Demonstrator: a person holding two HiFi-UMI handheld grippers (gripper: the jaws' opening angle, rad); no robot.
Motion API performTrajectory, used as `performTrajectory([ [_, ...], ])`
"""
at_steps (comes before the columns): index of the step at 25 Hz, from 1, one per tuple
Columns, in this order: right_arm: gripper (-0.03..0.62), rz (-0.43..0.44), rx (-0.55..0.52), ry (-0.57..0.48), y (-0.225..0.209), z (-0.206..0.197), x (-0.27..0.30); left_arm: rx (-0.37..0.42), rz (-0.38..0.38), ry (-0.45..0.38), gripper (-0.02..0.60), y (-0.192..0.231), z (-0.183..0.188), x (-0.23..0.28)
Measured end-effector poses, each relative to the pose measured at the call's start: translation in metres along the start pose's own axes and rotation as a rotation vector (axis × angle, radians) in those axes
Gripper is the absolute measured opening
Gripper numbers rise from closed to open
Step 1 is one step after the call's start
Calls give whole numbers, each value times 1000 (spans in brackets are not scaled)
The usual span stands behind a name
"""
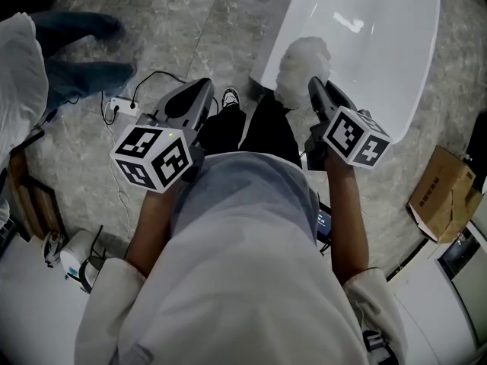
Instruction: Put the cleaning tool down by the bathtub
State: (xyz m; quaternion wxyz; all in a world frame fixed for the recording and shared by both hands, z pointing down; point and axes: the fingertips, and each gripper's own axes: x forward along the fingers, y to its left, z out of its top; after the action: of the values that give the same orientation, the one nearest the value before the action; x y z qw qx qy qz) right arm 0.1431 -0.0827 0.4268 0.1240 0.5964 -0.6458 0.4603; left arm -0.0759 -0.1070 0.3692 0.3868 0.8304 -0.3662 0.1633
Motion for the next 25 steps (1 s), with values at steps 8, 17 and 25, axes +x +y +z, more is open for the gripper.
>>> performTrajectory([
  [8,86,-15,3,42,-11,-11,15,-13,14,13,5,6,-6,1],
  [17,86,-25,5,90,-22,-21,37,-34,39,21,5,18,-10,4],
  [25,86,-39,-5,132,-26,-31,47,-52,48,28,5,19,-17,1],
])
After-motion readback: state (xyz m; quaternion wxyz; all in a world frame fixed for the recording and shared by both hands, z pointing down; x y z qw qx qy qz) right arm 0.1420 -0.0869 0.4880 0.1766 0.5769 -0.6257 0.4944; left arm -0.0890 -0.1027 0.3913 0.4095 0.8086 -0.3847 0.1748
